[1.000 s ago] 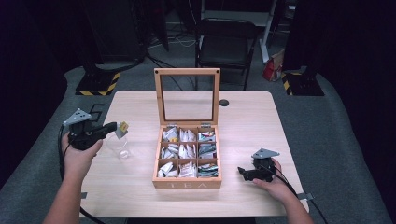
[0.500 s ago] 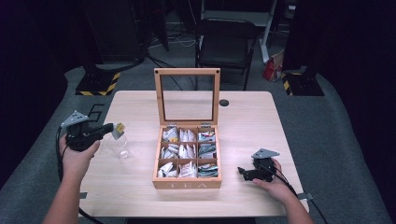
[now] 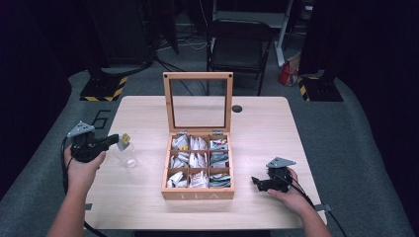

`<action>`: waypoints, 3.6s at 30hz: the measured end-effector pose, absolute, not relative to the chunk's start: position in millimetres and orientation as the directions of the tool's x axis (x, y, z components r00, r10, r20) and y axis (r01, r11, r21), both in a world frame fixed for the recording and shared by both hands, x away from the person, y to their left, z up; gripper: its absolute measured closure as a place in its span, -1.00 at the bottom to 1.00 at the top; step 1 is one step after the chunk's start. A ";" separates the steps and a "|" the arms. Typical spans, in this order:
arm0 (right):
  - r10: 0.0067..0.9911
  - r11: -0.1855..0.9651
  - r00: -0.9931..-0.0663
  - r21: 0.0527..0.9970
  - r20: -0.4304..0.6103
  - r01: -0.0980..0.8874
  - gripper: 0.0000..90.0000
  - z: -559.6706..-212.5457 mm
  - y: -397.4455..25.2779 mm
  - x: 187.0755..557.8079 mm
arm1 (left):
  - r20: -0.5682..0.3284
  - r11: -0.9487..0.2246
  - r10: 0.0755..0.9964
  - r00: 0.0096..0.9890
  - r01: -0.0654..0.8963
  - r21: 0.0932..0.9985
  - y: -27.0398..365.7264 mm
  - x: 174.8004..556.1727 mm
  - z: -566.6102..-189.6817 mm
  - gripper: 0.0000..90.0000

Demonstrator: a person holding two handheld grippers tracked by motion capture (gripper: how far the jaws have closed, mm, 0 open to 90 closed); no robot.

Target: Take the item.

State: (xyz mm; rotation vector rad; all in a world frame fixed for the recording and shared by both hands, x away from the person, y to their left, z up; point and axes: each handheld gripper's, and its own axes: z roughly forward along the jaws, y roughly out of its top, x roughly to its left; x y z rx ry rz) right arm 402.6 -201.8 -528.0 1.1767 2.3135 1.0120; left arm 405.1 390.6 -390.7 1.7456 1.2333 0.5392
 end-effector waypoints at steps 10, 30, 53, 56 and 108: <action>0.806 0.399 -0.592 0.731 0.008 0.553 -0.74 -528.0 -201.9 402.6 | -0.153 -0.081 0.908 0.389 0.522 0.849 394.4 405.4 -402.9 1.00; 0.805 0.399 -0.593 0.732 0.008 0.553 -0.74 -528.1 -201.8 402.7 | -0.167 -0.078 0.912 0.375 0.558 0.826 395.3 409.8 -424.2 0.99; 0.806 0.399 -0.592 0.732 0.007 0.552 -0.74 -528.0 -201.9 402.6 | -0.199 -0.063 0.912 0.358 0.604 0.795 395.2 412.3 -436.4 0.75; 0.806 0.399 -0.592 0.732 0.008 0.553 -0.74 -528.0 -201.9 402.6 | -0.198 -0.056 0.914 0.355 0.593 0.804 394.6 412.3 -436.8 0.69; 0.805 0.399 -0.593 0.732 0.008 0.553 -0.74 -528.1 -201.9 402.6 | -0.142 -0.182 0.843 0.518 0.524 0.832 327.8 397.6 -415.5 0.19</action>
